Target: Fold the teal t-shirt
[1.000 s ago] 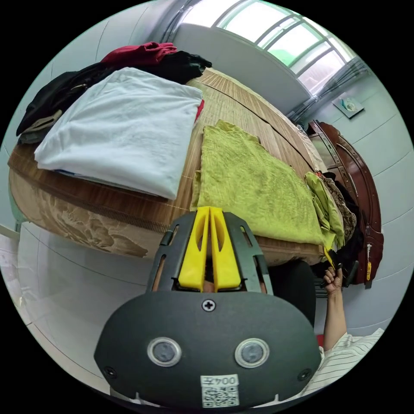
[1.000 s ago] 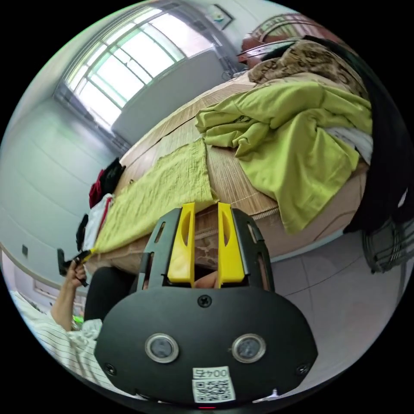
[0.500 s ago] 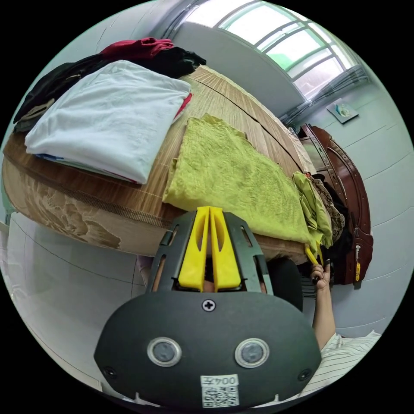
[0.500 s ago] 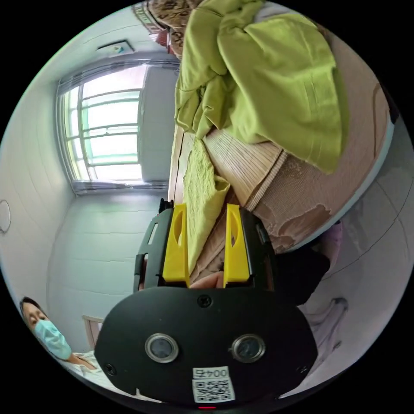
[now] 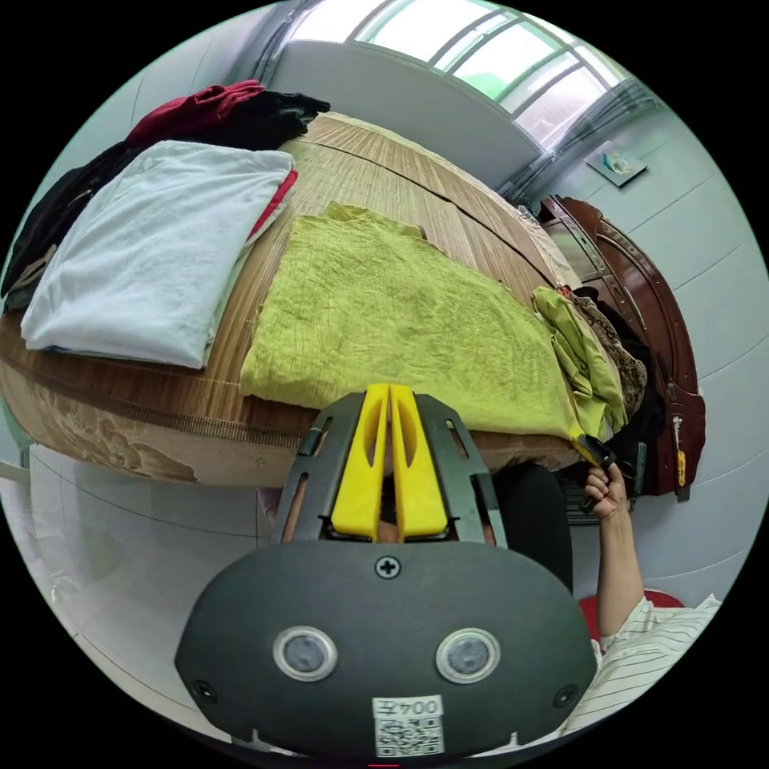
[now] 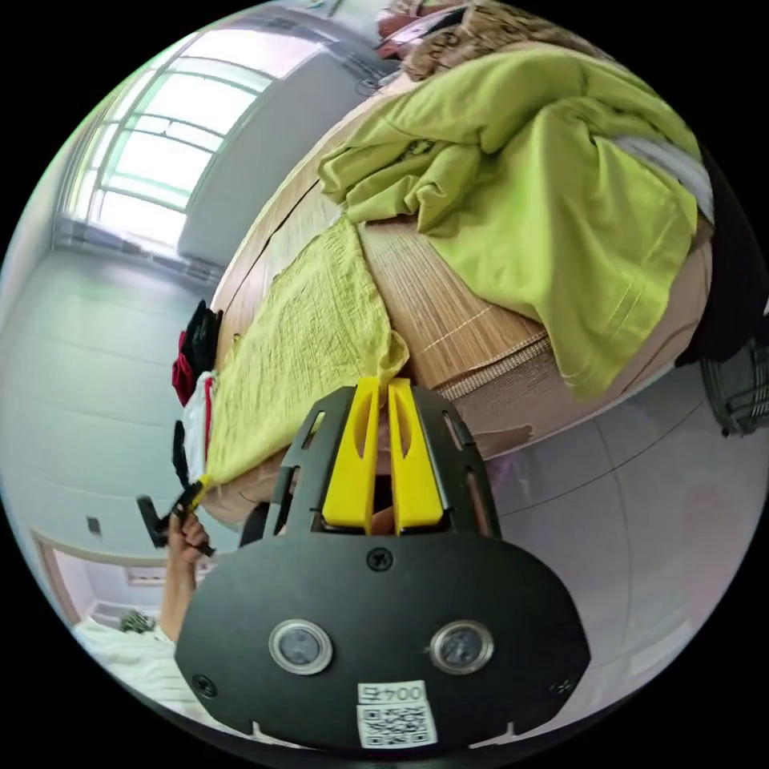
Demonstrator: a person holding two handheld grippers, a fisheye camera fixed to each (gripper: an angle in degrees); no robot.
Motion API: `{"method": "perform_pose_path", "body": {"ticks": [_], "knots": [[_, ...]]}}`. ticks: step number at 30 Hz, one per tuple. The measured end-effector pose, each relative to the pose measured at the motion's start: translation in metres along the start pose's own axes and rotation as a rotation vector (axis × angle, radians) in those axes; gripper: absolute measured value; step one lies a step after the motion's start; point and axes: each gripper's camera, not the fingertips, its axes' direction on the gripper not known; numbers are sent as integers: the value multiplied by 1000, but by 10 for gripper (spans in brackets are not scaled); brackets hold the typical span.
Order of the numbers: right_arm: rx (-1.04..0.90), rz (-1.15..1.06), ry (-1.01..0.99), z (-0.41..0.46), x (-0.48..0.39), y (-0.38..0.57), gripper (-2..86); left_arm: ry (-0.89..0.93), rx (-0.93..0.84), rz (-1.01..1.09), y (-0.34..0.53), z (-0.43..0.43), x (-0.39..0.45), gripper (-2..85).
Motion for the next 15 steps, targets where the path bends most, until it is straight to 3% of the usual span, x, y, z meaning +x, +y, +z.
{"method": "perform_pose_path", "body": {"ticks": [3, 7, 12, 15], "knots": [[29, -73, 70, -15, -15, 11, 70, 10, -13, 110, -22, 2, 40, 2], [208, -148, 167, -45, -49, 24, 43, 64, -69, 291, -49, 29, 122, 2], [93, -430, 257, 5, -139, 7, 37, 37, -154, 571, -75, 90, 261, 1], [38, -526, 307, 35, -178, -2, 40, -56, -181, 641, -76, 114, 297, 1]]}}
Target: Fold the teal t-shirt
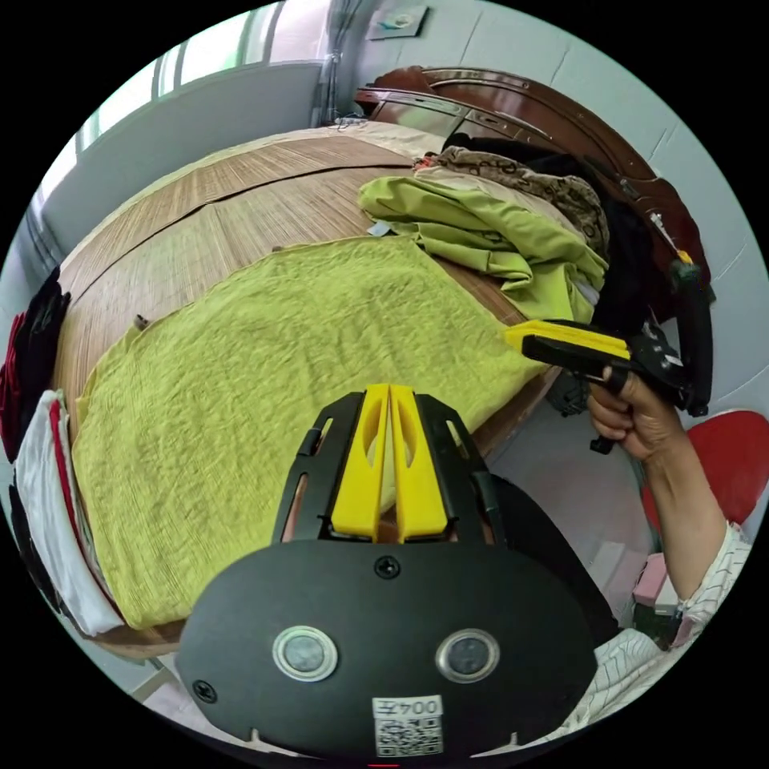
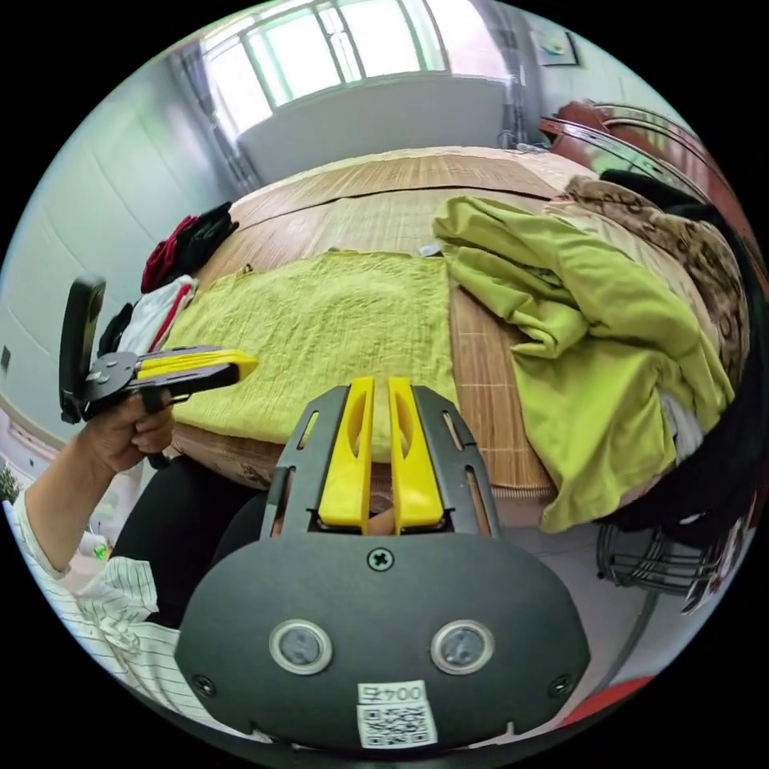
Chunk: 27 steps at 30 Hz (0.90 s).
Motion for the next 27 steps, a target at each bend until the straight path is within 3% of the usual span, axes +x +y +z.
{"method": "perform_pose_path", "body": {"ticks": [4, 7, 10, 16, 20, 24, 27], "knots": [[-117, -112, 5, 31, -33, -10, 41, 39, -136, 27, 3, 22, 14, 1], [-193, -173, 54, 44, -45, 9, 41, 73, -111, 30, 23, 16, 20, 1], [-190, -167, 37, 37, -50, 20, 41, 116, -75, 34, 37, 5, 24, 1], [-29, -151, -17, 21, -91, -1, 45, -3, 11, -72, 47, -14, 0, 2], [-149, -224, 44, 56, -117, 11, 44, -8, -3, -214, 77, -14, -48, 2], [-139, -188, 15, 41, -114, 19, 42, 59, -26, -204, 111, -6, -62, 2], [-70, -176, 30, 31, -129, 5, 41, -29, 7, -162, 118, -10, -47, 2]]}}
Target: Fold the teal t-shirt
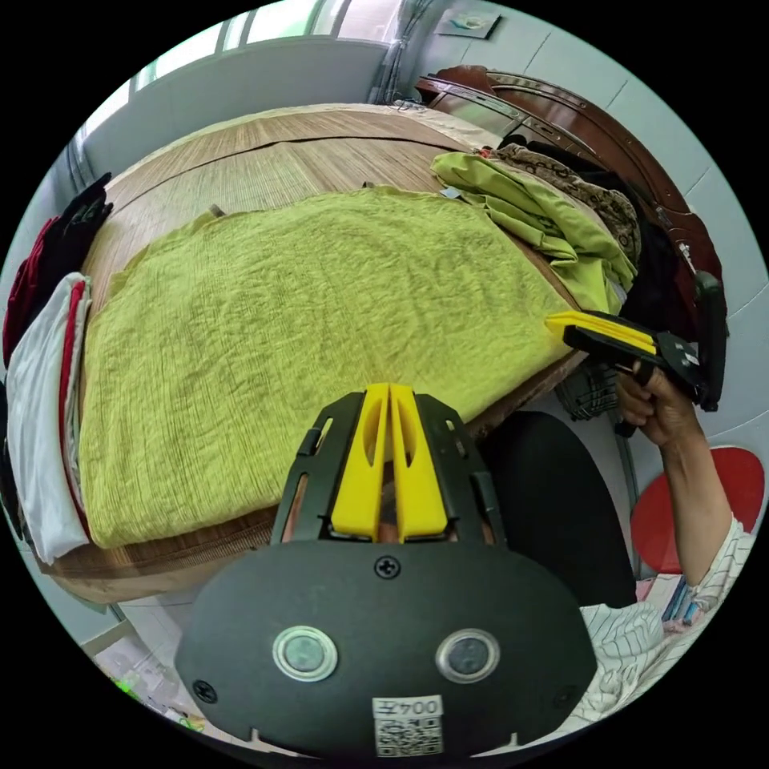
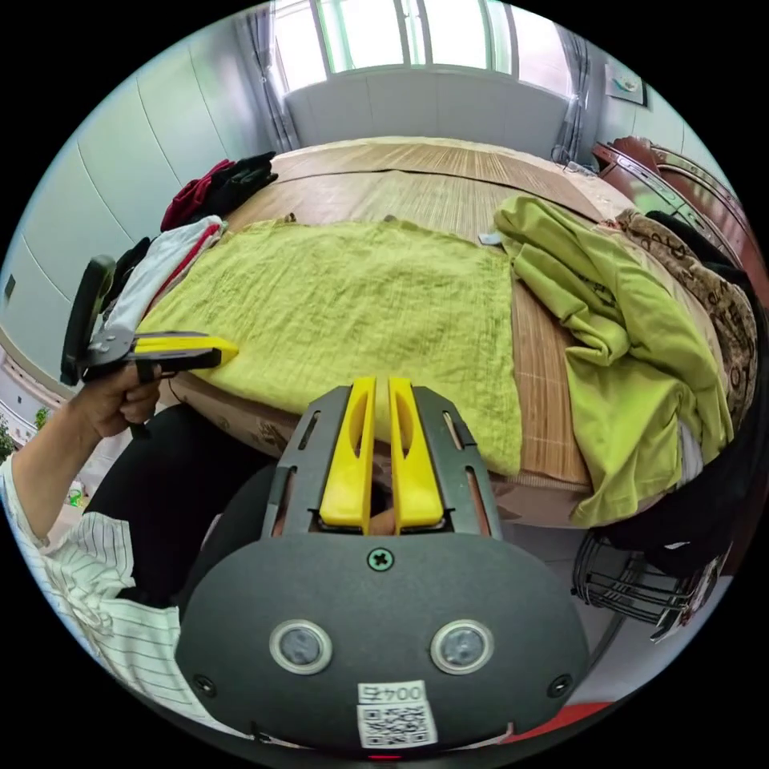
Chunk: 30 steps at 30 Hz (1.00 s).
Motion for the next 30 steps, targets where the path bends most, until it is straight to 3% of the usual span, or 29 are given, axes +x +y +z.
{"method": "perform_pose_path", "body": {"ticks": [3, 7, 12, 14, 15, 20, 23, 28, 30], "knots": [[4, -27, 13, 13, -23, -17, 41, -41, 91, -6, 11, -12, 1, 2], [-55, -32, 54, 30, -32, -8, 41, 16, -30, -36, 29, 14, -20, 2], [47, -6, 51, 4, -39, -8, 40, -80, 98, -38, 69, 7, -36, 2], [-102, -26, 75, 29, -43, -12, 40, -37, 1, -95, 81, 24, -58, 2], [-110, -24, 81, 32, -43, -12, 40, 36, 48, -152, 93, 18, -72, 2], [26, -16, 66, 4, -54, -10, 35, -45, 149, -199, 141, 0, -102, 2], [-136, -38, 81, 36, -56, -12, 39, -11, 78, -275, 170, 18, -132, 2], [-8, 49, 10, 5, -35, -3, 40, -31, 220, -302, 222, -10, -149, 3], [18, 112, -50, -6, -20, 3, 44, -26, 244, -417, 259, -16, -170, 5]]}}
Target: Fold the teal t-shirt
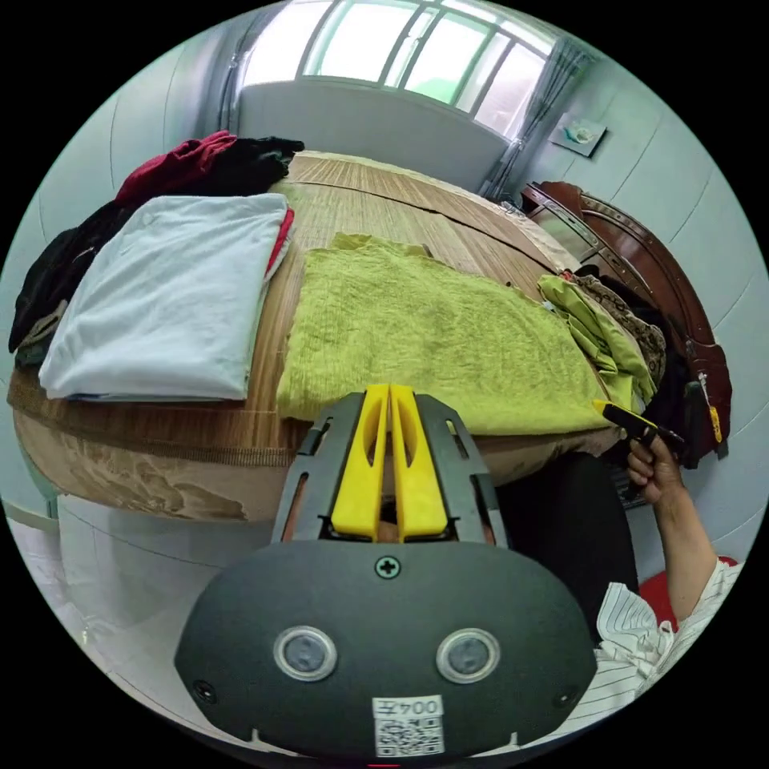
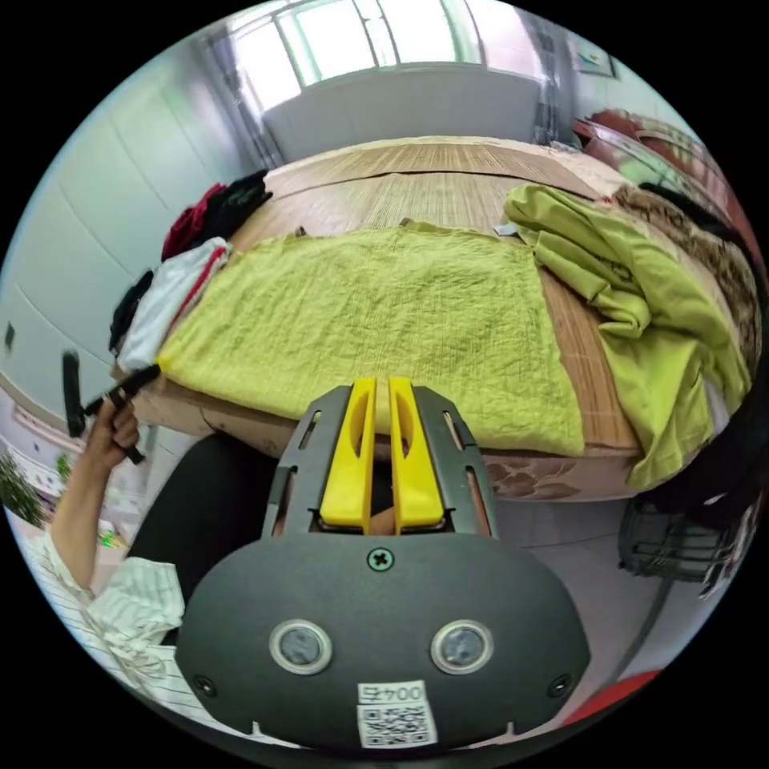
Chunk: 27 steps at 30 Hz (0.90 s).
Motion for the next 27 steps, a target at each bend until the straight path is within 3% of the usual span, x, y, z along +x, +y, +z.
{"method": "perform_pose_path", "body": {"ticks": [3, 7, 15, 20, 27], "knots": [[40, 167, -202, -12, 32, 11, 55, 14, 52, -199, 37, -6, -48, 10], [71, 321, -315, -6, 55, 29, 53, -28, 155, -239, 66, -10, -70, 25], [128, 440, -261, 0, 77, 33, 50, -150, 134, 271, 70, 3, -55, 77], [103, 421, -213, 8, 70, 29, 45, -74, 116, 361, 70, 0, -56, 79], [54, 402, -164, 18, 58, 23, 20, -118, 85, 458, 70, 4, -61, 74]]}}
